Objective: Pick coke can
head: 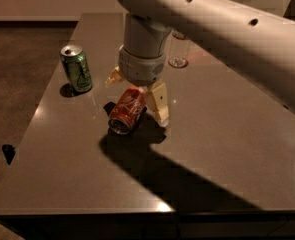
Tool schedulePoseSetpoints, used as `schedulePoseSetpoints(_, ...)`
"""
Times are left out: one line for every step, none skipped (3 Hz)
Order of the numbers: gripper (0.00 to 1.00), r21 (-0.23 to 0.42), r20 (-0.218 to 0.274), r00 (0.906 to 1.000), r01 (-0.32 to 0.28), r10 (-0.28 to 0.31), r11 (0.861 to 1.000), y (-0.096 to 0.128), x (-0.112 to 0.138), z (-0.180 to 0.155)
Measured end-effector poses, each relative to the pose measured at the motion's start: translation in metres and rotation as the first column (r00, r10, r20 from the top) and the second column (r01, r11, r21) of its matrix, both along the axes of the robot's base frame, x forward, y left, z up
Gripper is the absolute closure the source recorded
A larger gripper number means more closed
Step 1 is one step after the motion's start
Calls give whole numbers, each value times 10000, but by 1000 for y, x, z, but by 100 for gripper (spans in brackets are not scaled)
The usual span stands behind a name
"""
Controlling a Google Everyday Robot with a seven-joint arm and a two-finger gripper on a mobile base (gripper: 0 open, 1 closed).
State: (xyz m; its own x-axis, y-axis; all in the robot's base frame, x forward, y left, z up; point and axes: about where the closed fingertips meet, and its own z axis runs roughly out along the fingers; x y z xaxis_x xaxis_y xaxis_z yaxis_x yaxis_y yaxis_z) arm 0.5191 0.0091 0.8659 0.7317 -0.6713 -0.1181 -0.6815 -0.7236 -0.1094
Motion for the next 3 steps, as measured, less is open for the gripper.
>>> schedulePoseSetpoints(24,-309,-116,9989,-458,454,9985,2,-6,-9)
schedulePoseSetpoints(47,-579,-122,9972,-749,743,9955,2,-9,-9)
schedulePoseSetpoints(70,-578,-239,9975,-681,668,9960,4,-6,5)
